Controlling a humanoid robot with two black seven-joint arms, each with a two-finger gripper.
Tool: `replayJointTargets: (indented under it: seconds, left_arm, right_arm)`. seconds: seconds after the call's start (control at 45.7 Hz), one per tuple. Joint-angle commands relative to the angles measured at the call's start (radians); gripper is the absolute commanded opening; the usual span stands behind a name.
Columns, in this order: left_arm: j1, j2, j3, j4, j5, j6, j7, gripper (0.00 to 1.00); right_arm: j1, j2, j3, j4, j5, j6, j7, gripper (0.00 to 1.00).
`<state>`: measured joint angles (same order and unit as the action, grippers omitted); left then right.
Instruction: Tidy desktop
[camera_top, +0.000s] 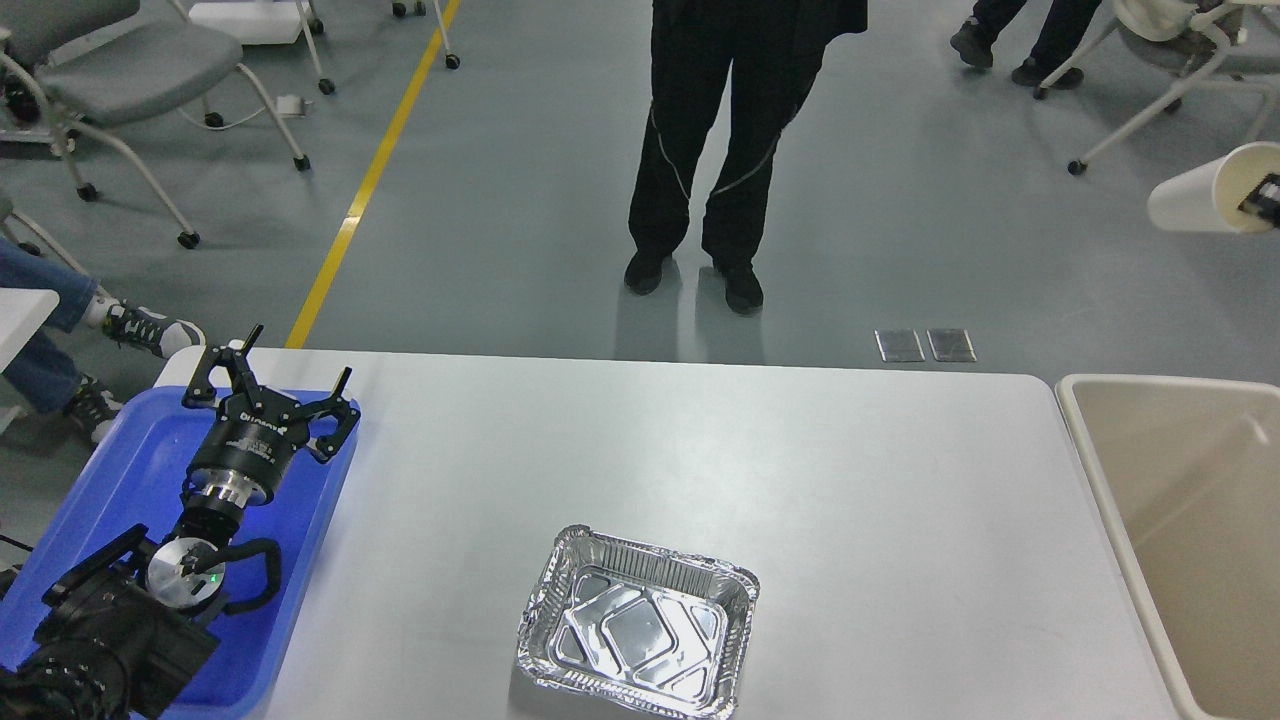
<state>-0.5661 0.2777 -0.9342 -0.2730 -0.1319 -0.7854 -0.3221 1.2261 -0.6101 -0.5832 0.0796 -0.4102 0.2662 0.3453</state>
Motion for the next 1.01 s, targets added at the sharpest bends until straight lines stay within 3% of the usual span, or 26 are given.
replayJointTargets:
  seconds: [0.0,0.131,0.306,0.525,0.985]
  left_arm:
    - [0.000,0.000,0.000,-0.002,0.000,0.000,0.000,1.00]
    - [0.000,0.000,0.000,0.000,0.000,0.000,0.000,1.00]
    - [0.000,0.000,0.000,0.000,0.000,0.000,0.000,1.00]
    - [0.000,0.000,0.000,0.000,0.000,0.000,0.000,1.00]
    - [0.000,0.000,0.000,0.000,0.000,0.000,0.000,1.00]
  right_arm:
    - [-0.115,0.024,0.029,-0.139,0.071,-0.031,-0.267,0.00]
    - [-0.171,0.038,0.095,-0.152,0.071,-0.107,-0.393,0.00]
    - [-0.267,0.064,0.157,-0.175,0.071,-0.216,-0.453,0.00]
    - [-0.405,0.151,0.281,-0.276,0.071,-0.242,-0.457,0.00]
    - [-0.582,0.268,0.404,-0.274,0.074,-0.312,-0.457,0.00]
